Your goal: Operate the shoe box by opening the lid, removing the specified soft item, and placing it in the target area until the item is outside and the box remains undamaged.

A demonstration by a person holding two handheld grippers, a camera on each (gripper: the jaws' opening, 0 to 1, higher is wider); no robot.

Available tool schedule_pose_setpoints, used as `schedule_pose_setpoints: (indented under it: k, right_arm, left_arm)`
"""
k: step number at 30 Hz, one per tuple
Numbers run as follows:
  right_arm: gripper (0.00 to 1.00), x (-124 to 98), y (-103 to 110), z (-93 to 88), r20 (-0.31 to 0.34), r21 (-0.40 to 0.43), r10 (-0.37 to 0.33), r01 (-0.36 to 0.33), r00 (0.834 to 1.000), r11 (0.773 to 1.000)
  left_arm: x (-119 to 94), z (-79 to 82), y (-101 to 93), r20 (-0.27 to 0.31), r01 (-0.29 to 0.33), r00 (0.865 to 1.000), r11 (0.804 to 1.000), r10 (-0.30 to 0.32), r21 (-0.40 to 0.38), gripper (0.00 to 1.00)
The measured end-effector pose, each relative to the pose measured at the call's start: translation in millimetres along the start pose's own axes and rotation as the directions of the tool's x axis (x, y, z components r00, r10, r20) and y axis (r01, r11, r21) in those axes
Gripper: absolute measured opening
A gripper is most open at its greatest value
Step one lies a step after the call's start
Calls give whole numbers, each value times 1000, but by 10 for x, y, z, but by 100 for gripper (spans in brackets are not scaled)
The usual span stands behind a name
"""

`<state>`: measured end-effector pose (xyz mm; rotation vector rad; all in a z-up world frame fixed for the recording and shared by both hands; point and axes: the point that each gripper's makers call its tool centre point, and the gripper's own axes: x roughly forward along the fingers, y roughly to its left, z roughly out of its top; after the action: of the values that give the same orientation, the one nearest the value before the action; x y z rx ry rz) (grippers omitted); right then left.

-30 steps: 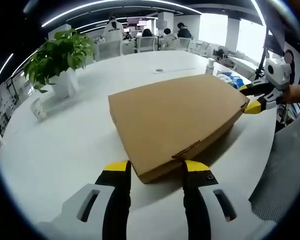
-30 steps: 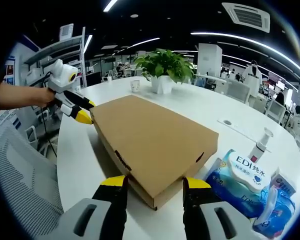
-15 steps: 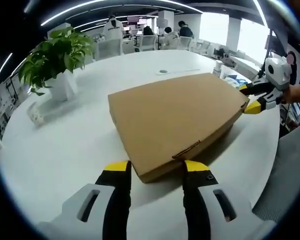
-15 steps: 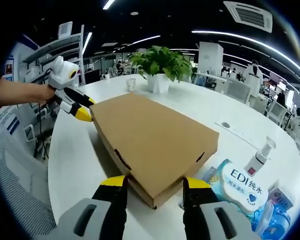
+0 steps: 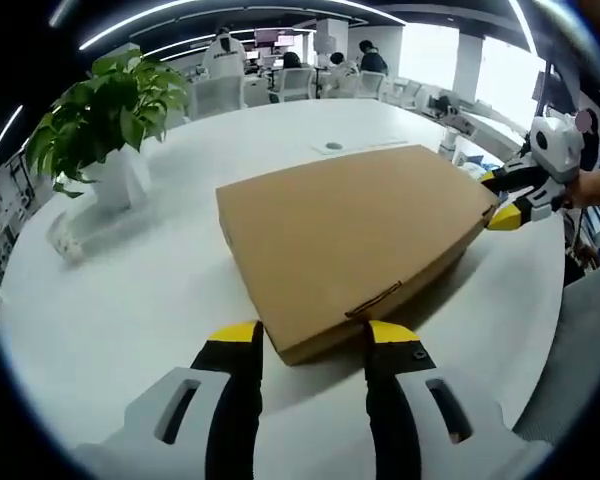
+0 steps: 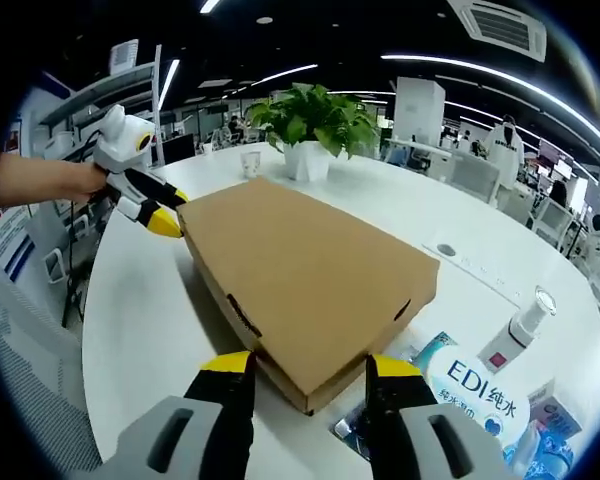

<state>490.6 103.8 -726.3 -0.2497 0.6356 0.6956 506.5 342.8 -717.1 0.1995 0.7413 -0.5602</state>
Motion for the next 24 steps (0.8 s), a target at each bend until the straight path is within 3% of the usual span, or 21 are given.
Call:
schedule_pose_setpoints:
  k: [24]
  right_arm:
    - [41,50,-18,9,-27,-5,-7,7,1000,1000]
  left_arm:
    - [-2,2,55,8,8,1000,1000,-8,11,39]
